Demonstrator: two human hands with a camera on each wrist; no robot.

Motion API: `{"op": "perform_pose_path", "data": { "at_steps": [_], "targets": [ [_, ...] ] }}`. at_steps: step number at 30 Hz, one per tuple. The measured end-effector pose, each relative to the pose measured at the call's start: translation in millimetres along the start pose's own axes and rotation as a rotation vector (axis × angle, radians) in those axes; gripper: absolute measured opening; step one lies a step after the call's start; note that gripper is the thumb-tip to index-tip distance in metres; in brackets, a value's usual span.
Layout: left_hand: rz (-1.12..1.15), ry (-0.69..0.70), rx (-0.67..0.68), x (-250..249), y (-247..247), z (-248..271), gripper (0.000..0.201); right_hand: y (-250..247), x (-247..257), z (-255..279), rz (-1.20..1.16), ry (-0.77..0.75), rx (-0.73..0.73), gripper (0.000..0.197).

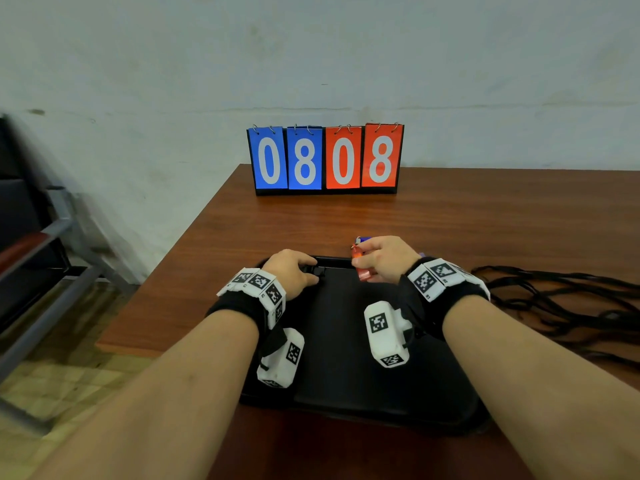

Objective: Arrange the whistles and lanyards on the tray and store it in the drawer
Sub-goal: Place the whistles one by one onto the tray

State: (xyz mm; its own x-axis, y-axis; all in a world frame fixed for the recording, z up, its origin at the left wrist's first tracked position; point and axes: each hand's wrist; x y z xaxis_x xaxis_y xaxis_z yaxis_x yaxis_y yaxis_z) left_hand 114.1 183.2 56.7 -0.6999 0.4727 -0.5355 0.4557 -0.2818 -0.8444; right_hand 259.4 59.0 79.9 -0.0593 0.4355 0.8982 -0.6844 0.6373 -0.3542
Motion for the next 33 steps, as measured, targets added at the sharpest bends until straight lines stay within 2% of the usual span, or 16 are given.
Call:
{"op": "perform_pose_path", "data": {
  "at_steps": [6, 12, 17, 23, 28, 31, 33],
  "targets": [
    [-0.012, -0.028, -0.020, -2.3, -3.3, -9.2, 0.036, -2.4, -5.1, -5.7, 0.036, 0.009, 0.020, 0.025],
    [-0.065, -0.052, -0.024, 7.8, -12.7, -8.8, 0.043, 4.0, -6.6, -3.3, 0.063, -0.017, 0.034, 0.014],
    [-0.005, -0.090, -0.102, 15.0, -27.6, -1.7, 0.052, 8.4, 6.0, 13.7, 0.101, -0.040, 0.065, 0.027],
    [0.169, -0.157, -0.237, 32.3, -48.7, 15.3, 0.039, 35.3, 18.9, 31.9, 0.241, -0.155, 0.097, 0.041],
    [0.314, -0.205, -0.313, 47.7, -57.8, 30.8, 0.028, 65.5, 36.9, 42.0, 0.509, -0.313, 0.048, 0.019],
    [0.369, -0.221, -0.338, 57.4, -59.4, 34.3, 0.024, 81.0, 41.3, 45.3, 0.651, -0.364, 0.060, 0.023],
    [0.385, -0.231, -0.345, 63.9, -60.4, 32.9, 0.022, 90.3, 39.5, 45.8, 0.666, -0.375, 0.034, 0.017]
  ]
}}
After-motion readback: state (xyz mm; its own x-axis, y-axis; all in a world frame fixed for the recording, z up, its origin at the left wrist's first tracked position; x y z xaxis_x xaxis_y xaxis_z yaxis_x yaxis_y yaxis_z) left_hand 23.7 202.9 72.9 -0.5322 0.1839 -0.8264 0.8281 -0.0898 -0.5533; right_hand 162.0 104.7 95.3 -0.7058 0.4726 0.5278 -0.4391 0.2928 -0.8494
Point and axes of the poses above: each hand's wrist, its own z-axis away from the middle knuckle, its own y-axis out of the palm, x = y × z, and after that the axes turned 15 degrees about -x, right-handed
